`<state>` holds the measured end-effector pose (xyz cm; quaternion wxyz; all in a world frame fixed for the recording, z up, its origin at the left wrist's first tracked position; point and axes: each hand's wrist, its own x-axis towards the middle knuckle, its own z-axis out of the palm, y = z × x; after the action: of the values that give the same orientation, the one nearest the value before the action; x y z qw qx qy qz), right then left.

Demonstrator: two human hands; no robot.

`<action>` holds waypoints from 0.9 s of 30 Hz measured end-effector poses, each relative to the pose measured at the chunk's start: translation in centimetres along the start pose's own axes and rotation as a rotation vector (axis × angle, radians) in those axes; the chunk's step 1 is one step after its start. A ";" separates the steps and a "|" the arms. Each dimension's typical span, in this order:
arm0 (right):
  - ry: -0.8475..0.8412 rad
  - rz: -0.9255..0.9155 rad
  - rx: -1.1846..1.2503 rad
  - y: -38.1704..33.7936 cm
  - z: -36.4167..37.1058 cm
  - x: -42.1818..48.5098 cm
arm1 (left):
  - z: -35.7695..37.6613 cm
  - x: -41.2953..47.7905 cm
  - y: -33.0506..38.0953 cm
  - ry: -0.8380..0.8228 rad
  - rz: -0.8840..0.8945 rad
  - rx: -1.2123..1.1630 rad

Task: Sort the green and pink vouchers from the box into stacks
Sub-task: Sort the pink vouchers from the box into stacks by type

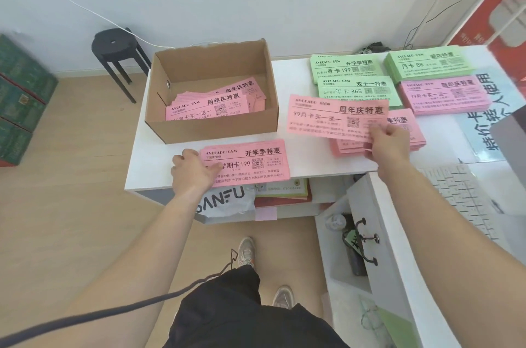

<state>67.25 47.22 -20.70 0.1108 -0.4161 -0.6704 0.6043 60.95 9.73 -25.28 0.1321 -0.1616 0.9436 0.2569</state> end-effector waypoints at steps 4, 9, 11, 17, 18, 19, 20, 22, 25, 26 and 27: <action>0.013 -0.013 -0.037 0.2 -0.8 0.7 | 0.8 1.1 -0.6 -0.044 -0.093 -0.059; 0.010 -0.026 -0.092 1.4 0.8 -0.1 | 0.4 0.9 -0.8 0.001 -0.074 -0.110; 0.003 -0.024 -0.101 1.5 1.3 -0.4 | 0.0 0.6 -0.8 0.011 -0.078 -0.117; -0.019 -0.022 -0.111 1.3 1.7 -1.2 | -0.9 -0.8 0.3 0.092 0.100 -0.121; -0.016 -0.022 -0.118 1.4 1.5 -1.5 | -1.0 -1.0 0.8 0.079 0.145 -0.159; -0.014 -0.024 -0.130 1.5 1.4 -1.7 | -1.1 -1.3 1.3 0.064 0.195 -0.182; -0.016 -0.028 -0.138 1.7 1.1 -1.8 | -1.3 -1.7 1.9 0.052 0.243 -0.190; -0.034 -0.019 -0.119 2.1 0.2 -1.9 | -1.5 -2.3 3.1 0.029 0.285 -0.211; -0.051 0.026 -0.068 2.2 -1.8 -1.4 | -1.4 -2.4 3.8 0.012 0.260 -0.239; -0.046 0.036 -0.062 2.1 -2.5 -1.2 | -1.2 -2.3 3.8 0.009 0.246 -0.240; -0.036 0.043 -0.057 2.0 -3.1 -0.8 | -0.9 -2.2 3.6 0.005 0.234 -0.239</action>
<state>70.64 48.78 -21.50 0.0737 -0.4224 -0.6801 0.5947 61.45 12.73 -22.16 0.0785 -0.0657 0.9190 0.3807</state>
